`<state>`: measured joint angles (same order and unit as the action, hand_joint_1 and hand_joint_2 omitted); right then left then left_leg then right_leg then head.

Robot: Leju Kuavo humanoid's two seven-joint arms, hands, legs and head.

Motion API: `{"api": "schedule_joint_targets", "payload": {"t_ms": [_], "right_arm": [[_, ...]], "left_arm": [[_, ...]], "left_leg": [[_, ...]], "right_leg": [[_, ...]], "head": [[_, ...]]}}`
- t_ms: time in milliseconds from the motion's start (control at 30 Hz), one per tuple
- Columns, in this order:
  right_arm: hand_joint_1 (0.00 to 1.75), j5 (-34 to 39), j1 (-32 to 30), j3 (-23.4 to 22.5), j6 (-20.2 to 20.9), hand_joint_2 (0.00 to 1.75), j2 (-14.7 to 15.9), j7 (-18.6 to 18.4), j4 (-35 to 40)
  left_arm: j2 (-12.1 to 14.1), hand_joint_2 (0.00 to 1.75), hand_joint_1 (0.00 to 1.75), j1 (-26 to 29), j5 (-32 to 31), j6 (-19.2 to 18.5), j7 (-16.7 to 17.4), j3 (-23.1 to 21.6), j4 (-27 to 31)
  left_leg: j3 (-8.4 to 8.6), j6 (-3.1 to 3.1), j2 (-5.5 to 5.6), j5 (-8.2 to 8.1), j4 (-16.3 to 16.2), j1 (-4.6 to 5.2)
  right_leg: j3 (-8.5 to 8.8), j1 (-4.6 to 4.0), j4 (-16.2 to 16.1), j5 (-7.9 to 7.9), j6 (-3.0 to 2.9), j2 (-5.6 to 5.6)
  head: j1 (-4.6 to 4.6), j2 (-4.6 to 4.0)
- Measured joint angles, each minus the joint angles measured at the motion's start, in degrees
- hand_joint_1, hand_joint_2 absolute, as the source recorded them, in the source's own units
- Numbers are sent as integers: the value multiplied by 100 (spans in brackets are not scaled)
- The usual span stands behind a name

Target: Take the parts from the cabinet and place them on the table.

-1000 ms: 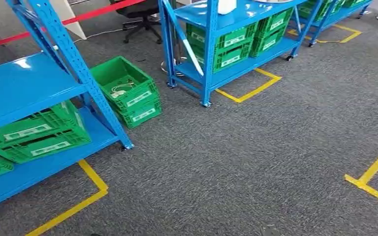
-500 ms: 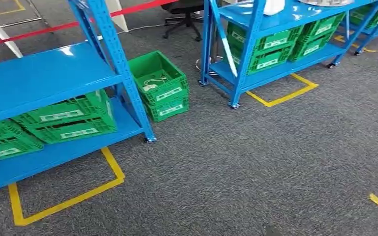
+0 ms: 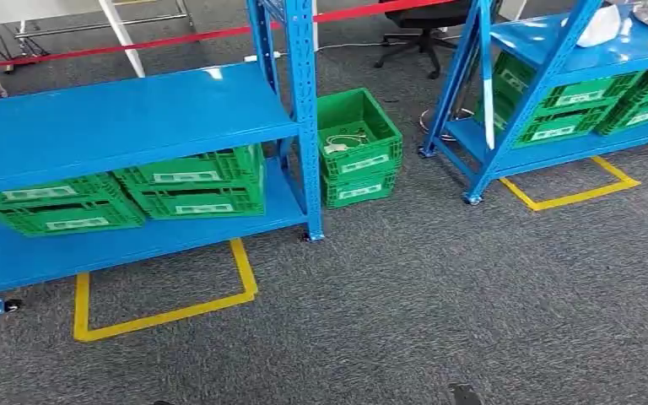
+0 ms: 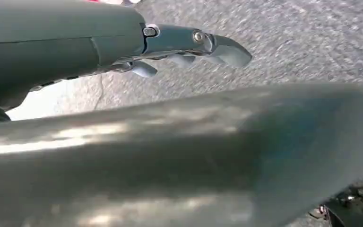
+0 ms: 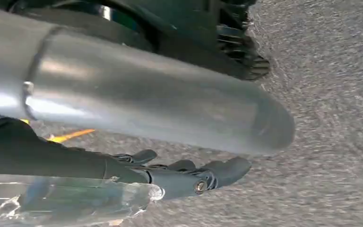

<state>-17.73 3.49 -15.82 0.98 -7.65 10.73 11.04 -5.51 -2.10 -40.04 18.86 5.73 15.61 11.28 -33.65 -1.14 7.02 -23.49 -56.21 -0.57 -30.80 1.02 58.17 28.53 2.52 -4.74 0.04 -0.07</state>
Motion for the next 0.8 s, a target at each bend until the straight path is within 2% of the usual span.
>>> {"api": "schedule_joint_targets", "payload": {"t_ms": [67,100,133,167,200,233,267,300,333,367,400,433,467,500,533,567,600,633,667,700,733,767,800], "right_arm": [[0,-2,9,0,0,0,0,-2,0],[0,-2,14,0,-2,0,-2,0,0],[0,-9,21,0,0,0,0,2,0],[0,-11,14,0,0,0,0,4,0],[0,-11,-4,0,0,0,0,2,0],[0,-11,-20,0,0,0,0,0,0],[0,-11,-27,0,-2,0,0,0,0],[0,-11,-24,0,-2,0,0,0,0],[0,-11,-14,0,-2,0,0,2,0],[0,-11,-4,0,0,0,0,2,0],[0,-11,5,0,-2,0,0,2,0],[0,-11,11,0,-2,0,0,4,0],[0,-13,8,0,-2,0,0,9,0],[0,-11,13,0,-2,0,0,7,0],[0,-11,23,0,-2,0,0,9,0],[0,-11,33,0,-2,0,0,7,0],[0,-13,47,0,-2,0,0,9,2],[0,-13,57,0,-2,0,0,9,4],[0,-13,62,2,0,0,0,11,4],[0,-11,50,0,-2,0,0,15,4],[0,-11,39,0,-2,0,0,15,4],[0,4,12,0,-13,0,2,17,2],[0,33,0,0,-15,0,2,17,2]], "left_arm": [[0,0,0,48,0,0,0,0,0],[20,0,0,54,0,0,0,2,-2],[15,0,0,59,0,0,0,2,-2],[11,0,0,43,0,0,0,2,-2],[4,0,0,15,0,-2,0,0,-2],[2,0,0,3,0,-2,0,0,-2],[2,0,0,3,0,0,0,0,-2],[4,0,0,12,0,-2,0,0,-2],[7,0,0,29,0,-2,0,0,-2],[13,0,0,38,0,-2,0,2,-2],[18,0,0,35,-2,-2,0,2,-2],[15,0,0,23,-4,-2,0,2,0],[13,0,0,-12,-9,-4,0,0,-2],[13,0,0,-19,-11,-4,0,0,0],[13,0,0,-11,-13,-4,0,0,0],[13,0,0,-2,-15,-4,0,2,-2],[13,0,0,15,-15,-4,0,2,-2],[11,0,0,19,-15,-4,0,0,-2],[4,0,0,30,-18,-4,0,2,0],[22,0,0,22,-15,-4,0,2,-2],[20,0,0,7,-15,-4,0,2,0],[9,0,0,-8,-15,-4,0,2,0],[7,0,0,-1,-15,-4,0,2,-2]], "left_leg": [[-29,-91,122,54,34,-39],[-48,-107,95,46,15,-42],[-100,-125,-272,-64,-102,-2],[-275,-147,-499,-303,-451,3],[-505,-165,-584,-551,-931,-1],[-722,-176,-622,-745,-1393,-5],[-884,-183,-634,-844,-1744,-5],[-897,-187,-635,-793,-1789,-4],[-769,-178,-638,-617,-1578,-2],[-532,-161,-666,-377,-1143,0],[-246,-137,-782,-160,-638,10],[28,-103,-1117,-34,-185,39],[98,-70,-1200,-87,-5,82],[78,-33,-1120,-74,-29,59],[70,-17,-1085,-82,-24,64],[67,-1,-1050,-93,-24,69],[49,25,-978,-99,-24,79],[79,79,-897,-62,17,43],[78,105,-843,-48,20,14],[71,139,-787,-43,19,6],[62,153,-710,-40,19,6],[52,164,-667,-41,17,9],[55,165,-590,-41,17,13]], "right_leg": [[42,-37,24,-18,-92,110],[45,-1,-23,-63,-148,193],[51,-5,-39,-77,-177,262],[52,-16,-44,-80,-206,342],[46,-29,-44,-77,-213,442],[44,-40,-43,-68,-227,545],[42,-47,-43,-63,-231,639],[46,-51,-42,-57,-234,720],[53,-51,-42,-49,-231,792],[67,-51,-42,-40,-218,862],[90,-51,-42,-24,-202,927],[116,-73,-43,-6,-173,986],[84,-124,-6,45,-133,1045],[77,-129,-21,47,-119,1068],[106,-136,-40,56,-107,1117],[118,-135,-54,63,-92,1164],[209,-129,-79,58,-74,1224],[223,-124,-73,86,-26,1249],[141,-103,48,179,25,905],[5,-84,382,391,36,650],[-206,-74,842,618,47,550],[-452,-75,1344,818,57,503],[-652,-76,1703,902,61,486]], "head": [[7,0],[9,0],[-21,0],[-68,0],[-63,0],[-66,0],[-63,0],[-65,0],[-68,0],[-66,0],[-68,0],[-68,0],[-88,0],[-70,0],[-35,0],[-41,0],[-35,0],[-52,0],[-17,0],[-6,0],[-4,0],[-7,0],[11,0]]}}
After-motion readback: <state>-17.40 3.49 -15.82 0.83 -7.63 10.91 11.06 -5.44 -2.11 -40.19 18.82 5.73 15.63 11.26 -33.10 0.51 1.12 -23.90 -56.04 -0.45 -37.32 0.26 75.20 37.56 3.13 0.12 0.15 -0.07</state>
